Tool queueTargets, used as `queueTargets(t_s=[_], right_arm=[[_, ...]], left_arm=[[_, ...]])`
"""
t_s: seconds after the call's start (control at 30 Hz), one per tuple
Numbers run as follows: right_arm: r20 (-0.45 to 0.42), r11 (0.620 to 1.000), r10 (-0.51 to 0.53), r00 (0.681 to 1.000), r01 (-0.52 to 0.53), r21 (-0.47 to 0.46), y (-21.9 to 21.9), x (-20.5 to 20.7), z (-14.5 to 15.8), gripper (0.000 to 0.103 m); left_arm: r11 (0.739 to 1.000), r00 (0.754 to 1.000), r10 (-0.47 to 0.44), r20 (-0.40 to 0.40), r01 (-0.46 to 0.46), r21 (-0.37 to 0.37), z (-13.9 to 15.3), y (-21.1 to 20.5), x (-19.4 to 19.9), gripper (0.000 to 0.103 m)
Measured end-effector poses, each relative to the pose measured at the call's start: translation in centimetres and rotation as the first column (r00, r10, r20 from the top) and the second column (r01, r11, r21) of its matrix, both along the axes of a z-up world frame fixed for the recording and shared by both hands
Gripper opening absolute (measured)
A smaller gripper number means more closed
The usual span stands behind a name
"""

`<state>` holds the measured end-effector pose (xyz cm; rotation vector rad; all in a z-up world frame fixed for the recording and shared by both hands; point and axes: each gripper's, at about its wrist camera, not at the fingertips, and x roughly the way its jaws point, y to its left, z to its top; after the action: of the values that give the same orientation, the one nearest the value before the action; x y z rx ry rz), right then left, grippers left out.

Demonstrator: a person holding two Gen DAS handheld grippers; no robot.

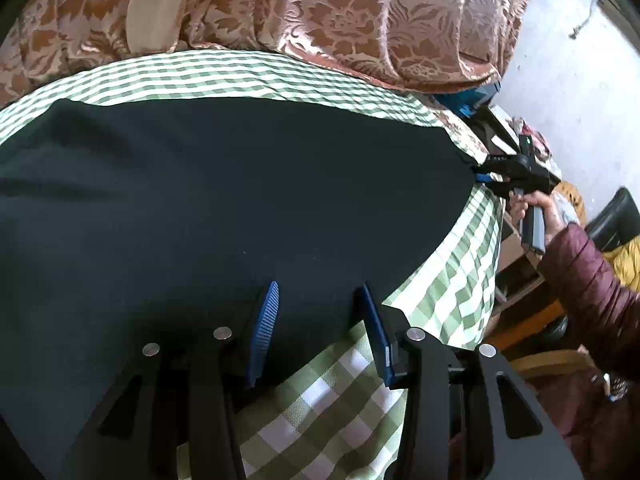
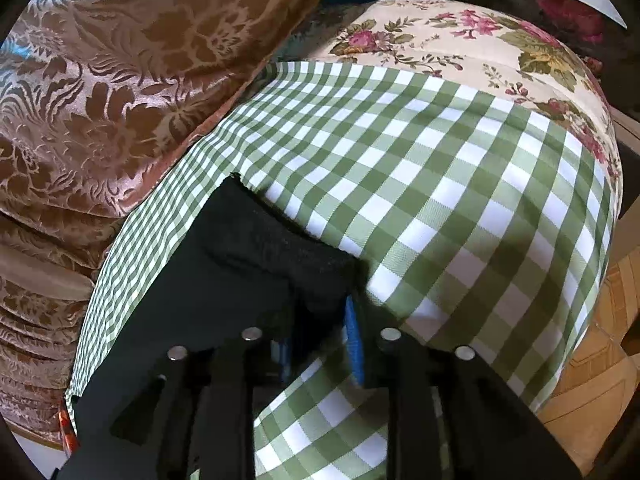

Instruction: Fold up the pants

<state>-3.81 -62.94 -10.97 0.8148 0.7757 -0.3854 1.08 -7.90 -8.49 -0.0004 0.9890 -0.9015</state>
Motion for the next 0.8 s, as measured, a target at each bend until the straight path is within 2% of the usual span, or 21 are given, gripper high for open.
queueTargets(t_s=[0.03,0.13,0.2,0.27,0.3,0.4,0.43,0.53,0.57,0.6,0.67,0.7,0.73,0.77,0.8], right_arm=[[0.003,1.0,-0.004,1.0,0.004,-0.001,0.0,-0.3,0.3,0.038],[0.028,0.998,-0.019,0.999,0.02,-0.054,0.4,-1.8,2.6,0.039],[0.069,0.998,0.05,0.996,-0.047,-0.046,2.0,-2.1,4.0,0.039],[0.105,0.98,0.201,0.974,-0.199,-0.028,4.9,-1.5,5.0,0.039],[0.119,0.964,0.267,0.956,-0.266,-0.023,6.5,-1.1,5.2,0.039],[0.138,0.882,0.469,0.872,-0.47,-0.029,12.8,0.7,5.5,0.039],[0.129,0.839,0.543,0.83,-0.543,-0.036,15.7,1.5,5.3,0.039],[0.08,0.738,0.675,0.734,-0.673,-0.053,21.7,2.7,4.0,0.038],[0.061,0.722,0.692,0.719,-0.69,-0.054,22.8,2.9,3.3,0.038],[0.021,0.712,0.702,0.712,-0.7,-0.062,23.9,3.1,2.3,0.037],[-0.04,0.718,0.687,0.725,-0.687,-0.117,24.8,3.8,0.8,0.034],[-0.017,0.735,0.67,0.742,-0.667,-0.119,24.4,4.0,0.4,0.034],[0.001,0.75,0.659,0.752,-0.657,-0.083,24.0,4.2,0.3,0.034],[0.007,0.75,0.66,0.751,-0.658,-0.065,23.6,4.2,0.4,0.036],[0.018,0.733,0.679,0.734,-0.678,-0.047,23.4,4.2,0.9,0.041]], left_arm=[[1.0,1.0,0.009,0.006,-0.009,-0.002,0.2,0.1,0.0,0.042],[0.999,0.999,0.044,0.026,-0.043,-0.033,1.1,0.6,0.1,0.042],[0.995,0.997,0.065,0.029,-0.062,-0.076,1.8,1.2,0.1,0.042],[0.992,0.996,0.087,0.033,-0.084,-0.098,2.3,1.6,0.4,0.042],[0.991,0.995,0.093,0.038,-0.089,-0.096,2.3,1.6,0.4,0.042],[0.992,0.992,0.117,0.053,-0.114,-0.056,2.1,1.0,0.4,0.042],[0.992,0.991,0.121,0.054,-0.119,-0.046,2.0,0.8,0.4,0.042],[0.987,0.986,0.141,0.084,-0.147,0.062,1.0,-0.1,0.0,0.042],[0.981,0.984,0.151,0.099,-0.161,0.106,0.5,-0.1,-0.1,0.042],[0.98,0.982,0.157,0.103,-0.168,0.106,0.2,0.1,-0.1,0.042],[0.977,0.979,0.188,0.075,-0.195,0.087,0.0,0.5,0.5,0.042],[0.975,0.977,0.202,0.064,-0.207,0.086,-0.1,0.5,0.8,0.042],[0.972,0.975,0.215,0.061,-0.22,0.089,-0.1,0.4,1.2,0.042],[0.968,0.973,0.225,0.058,-0.23,0.097,0.0,0.1,1.4,0.042],[0.968,0.973,0.224,0.062,-0.229,0.098,0.3,0.1,1.1,0.042]])
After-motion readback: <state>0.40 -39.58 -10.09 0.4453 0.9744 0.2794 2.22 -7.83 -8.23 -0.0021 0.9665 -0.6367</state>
